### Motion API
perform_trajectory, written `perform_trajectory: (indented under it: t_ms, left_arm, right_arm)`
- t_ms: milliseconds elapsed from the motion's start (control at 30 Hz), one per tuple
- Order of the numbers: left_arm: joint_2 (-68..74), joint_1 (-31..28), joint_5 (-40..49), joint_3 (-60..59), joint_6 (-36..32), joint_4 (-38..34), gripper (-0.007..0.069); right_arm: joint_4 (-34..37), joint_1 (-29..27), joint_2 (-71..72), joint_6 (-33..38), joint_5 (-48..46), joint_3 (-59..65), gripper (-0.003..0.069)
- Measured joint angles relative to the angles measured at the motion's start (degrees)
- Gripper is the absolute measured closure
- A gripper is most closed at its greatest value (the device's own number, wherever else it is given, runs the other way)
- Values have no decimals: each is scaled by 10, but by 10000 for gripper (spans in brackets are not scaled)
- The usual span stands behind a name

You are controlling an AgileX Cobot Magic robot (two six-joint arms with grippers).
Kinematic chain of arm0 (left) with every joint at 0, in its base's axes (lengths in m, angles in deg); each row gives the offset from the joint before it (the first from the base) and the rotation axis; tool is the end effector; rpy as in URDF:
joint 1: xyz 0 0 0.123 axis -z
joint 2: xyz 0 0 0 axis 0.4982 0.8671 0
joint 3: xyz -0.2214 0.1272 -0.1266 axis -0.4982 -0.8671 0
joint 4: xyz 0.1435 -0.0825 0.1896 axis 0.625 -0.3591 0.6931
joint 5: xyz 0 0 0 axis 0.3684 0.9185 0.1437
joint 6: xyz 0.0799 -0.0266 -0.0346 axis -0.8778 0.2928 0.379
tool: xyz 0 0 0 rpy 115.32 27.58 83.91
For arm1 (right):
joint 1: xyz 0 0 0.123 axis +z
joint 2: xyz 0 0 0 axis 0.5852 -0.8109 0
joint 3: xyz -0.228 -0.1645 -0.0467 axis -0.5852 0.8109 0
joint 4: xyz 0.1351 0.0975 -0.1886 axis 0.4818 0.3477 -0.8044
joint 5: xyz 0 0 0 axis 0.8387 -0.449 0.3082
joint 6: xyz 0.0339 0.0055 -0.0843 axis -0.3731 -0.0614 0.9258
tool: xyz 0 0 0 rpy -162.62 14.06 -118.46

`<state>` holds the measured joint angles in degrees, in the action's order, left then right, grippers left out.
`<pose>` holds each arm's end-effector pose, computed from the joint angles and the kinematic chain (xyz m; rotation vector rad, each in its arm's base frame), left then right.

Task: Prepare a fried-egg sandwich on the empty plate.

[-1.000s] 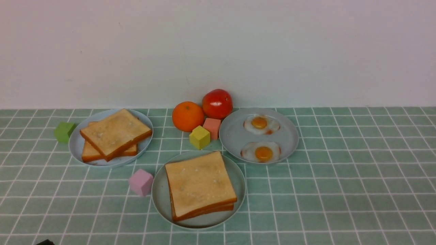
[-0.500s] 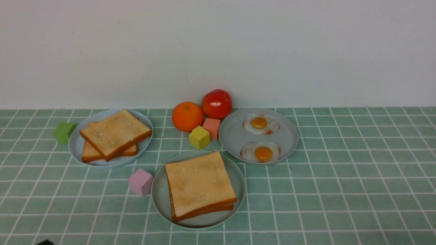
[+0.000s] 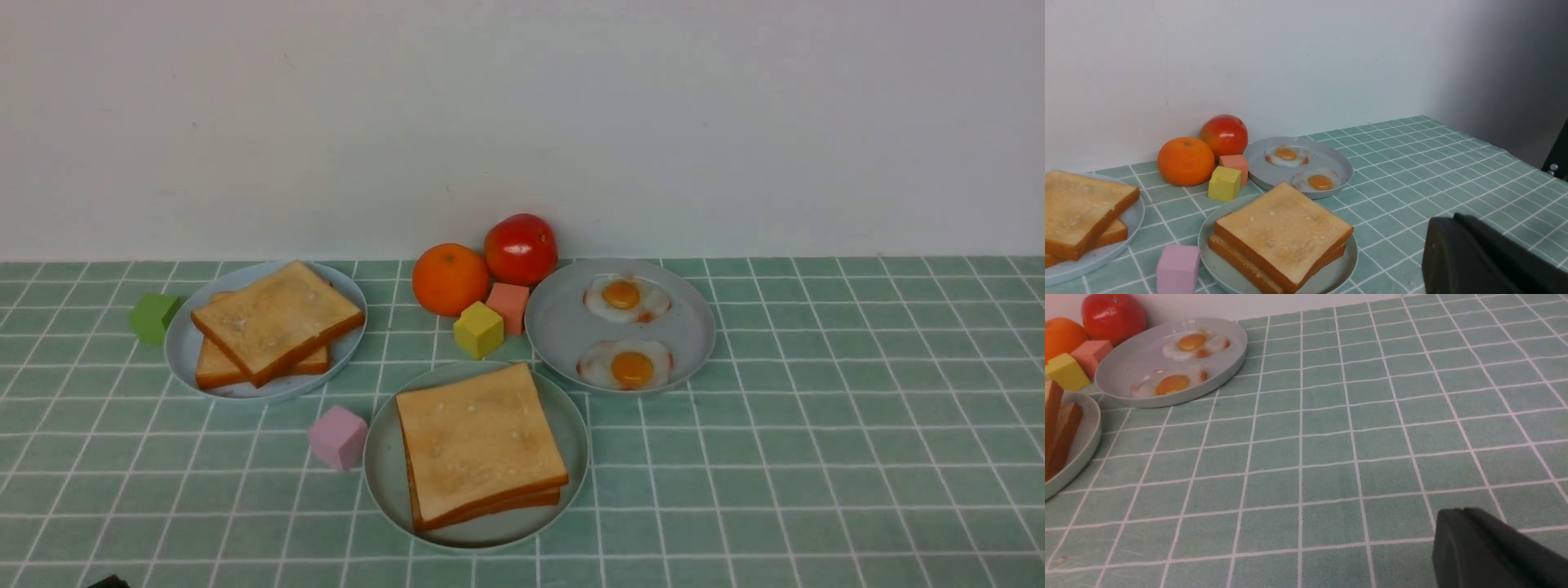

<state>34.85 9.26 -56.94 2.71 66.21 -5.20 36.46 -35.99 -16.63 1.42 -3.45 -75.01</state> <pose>0.0400 -0.0303 0.2402 0.3954 1.5260 -0.6488 0.0519 0.0031 0.1743 0.1094 1.8746 0.1260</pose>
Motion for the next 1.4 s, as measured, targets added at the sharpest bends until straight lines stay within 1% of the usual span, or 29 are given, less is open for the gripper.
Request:
perform_trajectory:
  t_ms: [667,800,867,967,1000,1033,1067,1100,1133,1167,1200,1233,1267,1300,1400]
  left_arm:
    - [0,0,0,0,0,0,621]
    - [0,-8,-17,-9,0,16,627]
    - [-1,-41,-30,-19,0,19,638]
    - [-8,-140,-43,-41,-3,-6,638]
    - [-12,-189,-50,-51,-9,-24,638]
    - [-12,-189,-50,-51,-9,-24,638]
    - [-13,-259,-57,-75,-16,-50,638]
    - [-13,-273,-57,-77,-18,-53,638]
    - [-13,-317,-47,-87,-20,-69,638]
    - [-13,-328,-41,-87,-22,-74,638]
    - [-13,-363,-8,-87,-22,-81,638]
    - [-13,-377,21,-88,-23,-84,638]
    - [-13,-377,27,-88,-23,-84,638]
    - [-13,-388,80,-89,-24,-86,638]
    - [-13,-390,114,-92,-22,-91,638]
  right_arm:
    - [2,-2,0,0,0,0,668]
    - [2,-2,0,0,0,0,667]
    - [2,-2,0,0,0,0,665]
    - [2,-2,0,0,0,0,664]
    - [2,-2,0,0,0,0,663]
    - [2,-2,0,0,0,0,663]
    - [2,-2,0,0,0,0,662]
    - [2,-2,0,0,0,0,662]
    - [2,-2,0,0,0,0,662]
    - [2,-2,0,0,0,0,662]
    - [2,-2,0,0,0,0,659]
    - [2,-2,0,0,0,0,659]
    - [2,-2,0,0,-1,0,659]
    - [2,-2,0,0,-1,0,659]
    - [2,-2,0,0,-1,0,658]
